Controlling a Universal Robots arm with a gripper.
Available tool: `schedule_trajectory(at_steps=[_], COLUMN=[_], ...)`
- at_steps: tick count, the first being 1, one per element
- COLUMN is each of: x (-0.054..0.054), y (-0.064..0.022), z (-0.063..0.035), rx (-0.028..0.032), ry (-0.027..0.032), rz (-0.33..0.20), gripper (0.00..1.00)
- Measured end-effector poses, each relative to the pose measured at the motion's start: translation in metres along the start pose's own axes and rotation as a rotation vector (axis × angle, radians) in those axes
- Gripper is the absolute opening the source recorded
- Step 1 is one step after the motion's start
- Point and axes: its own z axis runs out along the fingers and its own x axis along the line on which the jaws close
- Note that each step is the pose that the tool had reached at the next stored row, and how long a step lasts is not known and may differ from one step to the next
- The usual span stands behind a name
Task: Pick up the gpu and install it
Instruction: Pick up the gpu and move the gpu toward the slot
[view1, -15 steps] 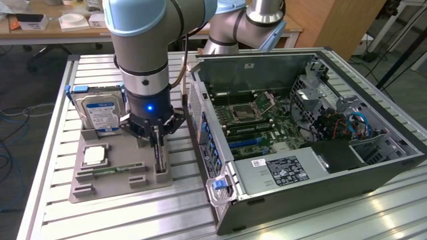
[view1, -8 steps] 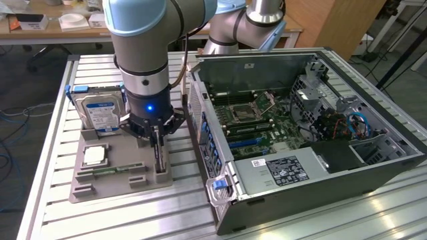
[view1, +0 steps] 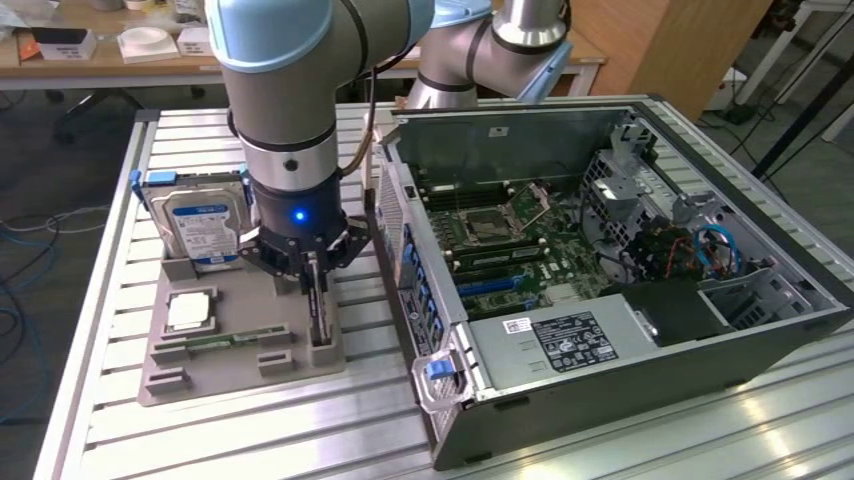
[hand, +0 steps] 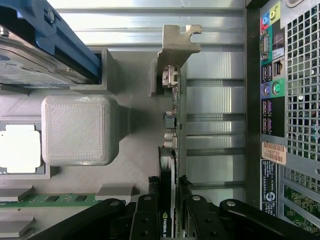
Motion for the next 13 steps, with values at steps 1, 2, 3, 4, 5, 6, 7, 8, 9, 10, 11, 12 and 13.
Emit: schedule_trajectory(at_steps=[1,2,3,4,5,6,7,8,9,10,11,12,13], x=[0.000,0.000,0.000,0.000,0.000,0.000,0.000,0.000,0.000,0.000,0.000,-0.001,-0.001], y=[0.0000,0.0000,0.0000,0.0000,0.0001,0.0002,0.0003,0.0003,0.0004,0.0005,0.0006,0.0007,0.0007], z=[0.0000,0.0000,-0.0001,-0.0011,-0.0027,-0.0048,-0.0071,-0.0093,-0.0116,-0.0141,-0.0165,-0.0186,-0.0207], rx=[0.0000,0.0000,-0.0003,-0.0001,-0.0002,-0.0004,-0.0007,-0.0008,-0.0008,-0.0009,-0.0010,-0.0009,-0.0009], ry=[0.0000,0.0000,-0.0002,-0.0001,0.0000,0.0000,0.0000,-0.0001,0.0001,0.0000,0.0000,0.0000,0.0000], rz=[0.000,0.000,0.000,0.000,0.000,0.000,0.000,0.000,0.000,0.000,0.000,0.000,0.000], gripper=[0.26,0.26,0.26,0.26,0.26,0.26,0.26,0.26,0.26,0.26,0.26,0.26,0.26])
